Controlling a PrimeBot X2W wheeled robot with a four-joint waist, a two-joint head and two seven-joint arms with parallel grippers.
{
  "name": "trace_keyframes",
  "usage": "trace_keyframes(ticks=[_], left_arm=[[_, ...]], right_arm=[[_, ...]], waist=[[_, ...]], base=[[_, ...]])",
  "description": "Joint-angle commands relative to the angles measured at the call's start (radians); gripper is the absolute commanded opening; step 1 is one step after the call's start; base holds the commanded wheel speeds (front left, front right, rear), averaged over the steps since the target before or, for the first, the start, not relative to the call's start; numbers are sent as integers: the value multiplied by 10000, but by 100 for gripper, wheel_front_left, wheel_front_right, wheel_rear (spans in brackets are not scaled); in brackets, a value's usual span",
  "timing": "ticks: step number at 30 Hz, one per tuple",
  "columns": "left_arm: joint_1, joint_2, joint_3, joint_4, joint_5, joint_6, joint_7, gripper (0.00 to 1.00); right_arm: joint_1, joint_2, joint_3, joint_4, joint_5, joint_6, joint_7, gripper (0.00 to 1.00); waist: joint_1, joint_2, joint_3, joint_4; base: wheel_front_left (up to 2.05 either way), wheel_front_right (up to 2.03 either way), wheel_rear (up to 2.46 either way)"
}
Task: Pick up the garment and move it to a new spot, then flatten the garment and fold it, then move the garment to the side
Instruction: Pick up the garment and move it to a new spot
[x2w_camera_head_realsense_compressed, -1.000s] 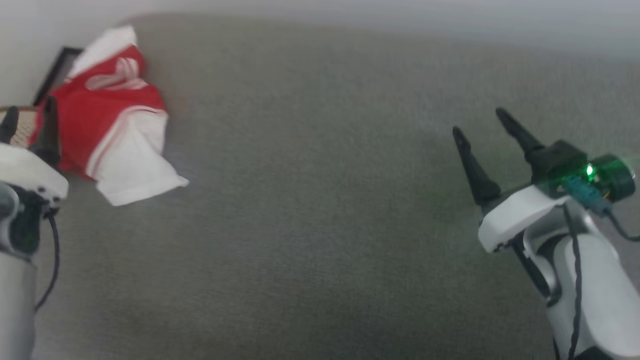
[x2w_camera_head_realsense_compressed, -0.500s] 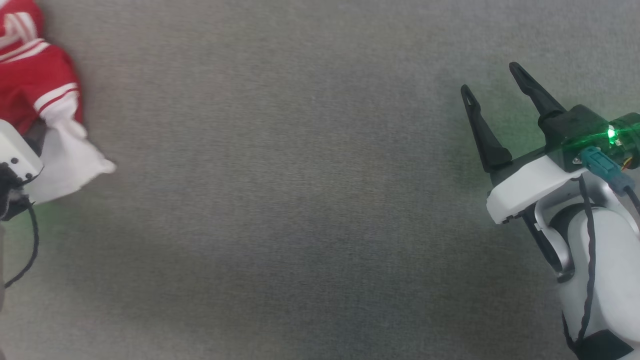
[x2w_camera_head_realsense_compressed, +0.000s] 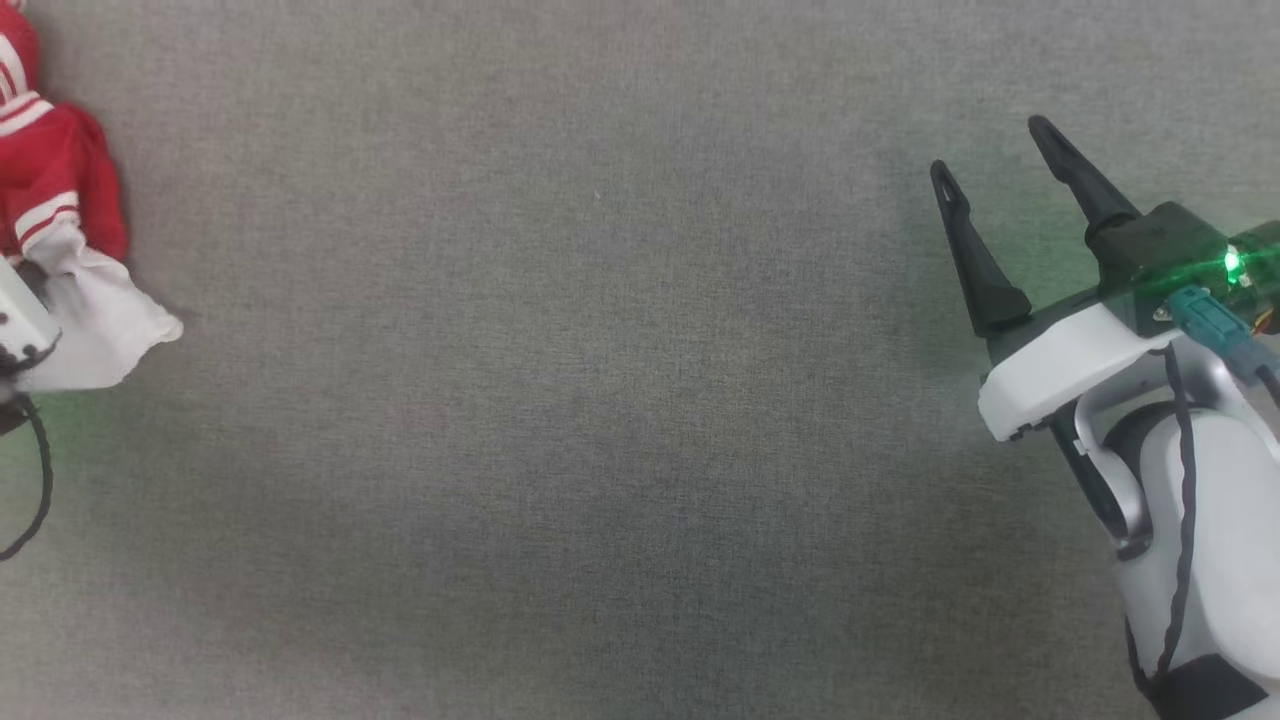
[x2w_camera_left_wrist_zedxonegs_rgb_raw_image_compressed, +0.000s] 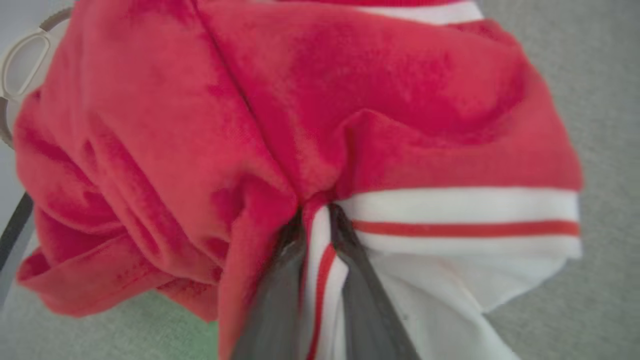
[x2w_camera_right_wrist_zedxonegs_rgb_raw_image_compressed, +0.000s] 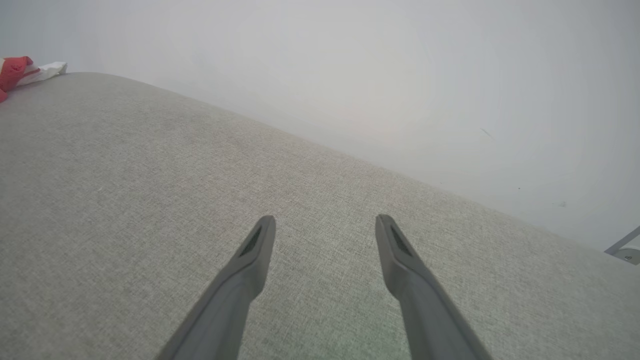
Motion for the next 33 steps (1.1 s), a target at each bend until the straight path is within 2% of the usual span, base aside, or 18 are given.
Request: trace_keyframes(ticks=[1,6,16,24,33], left_arm=[[298,-191,-128,163,93,-27,-123,0],[30,444,-522,-498,384,-21,-1487,0],[105,1501,-1593,-2357,387,-21,-2979,0],[132,2365,-2378,-4495,124,-22,-2797,0],[586,3084,-2652,-7241,-343,4,-1793,0]], right_arm=[[113,47,-7,41,-2,-7,-70,100],[528,181,-267,320,-13,-7,-324,100],[1463,552,-902,985,-99,-7,-899,100],[1971,865,-1096,1335,-106,-7,-1197,100],[2186,969,-1268,1553,-195,-7,-1417,100]], waist=[[0,0,-142,28],[0,0,-891,166],[0,0,-2656,472],[0,0,-3780,545],[0,0,-4468,314]], base=[[0,0,0],[0,0,0],[0,0,0],[0,0,0],[0,0,0]])
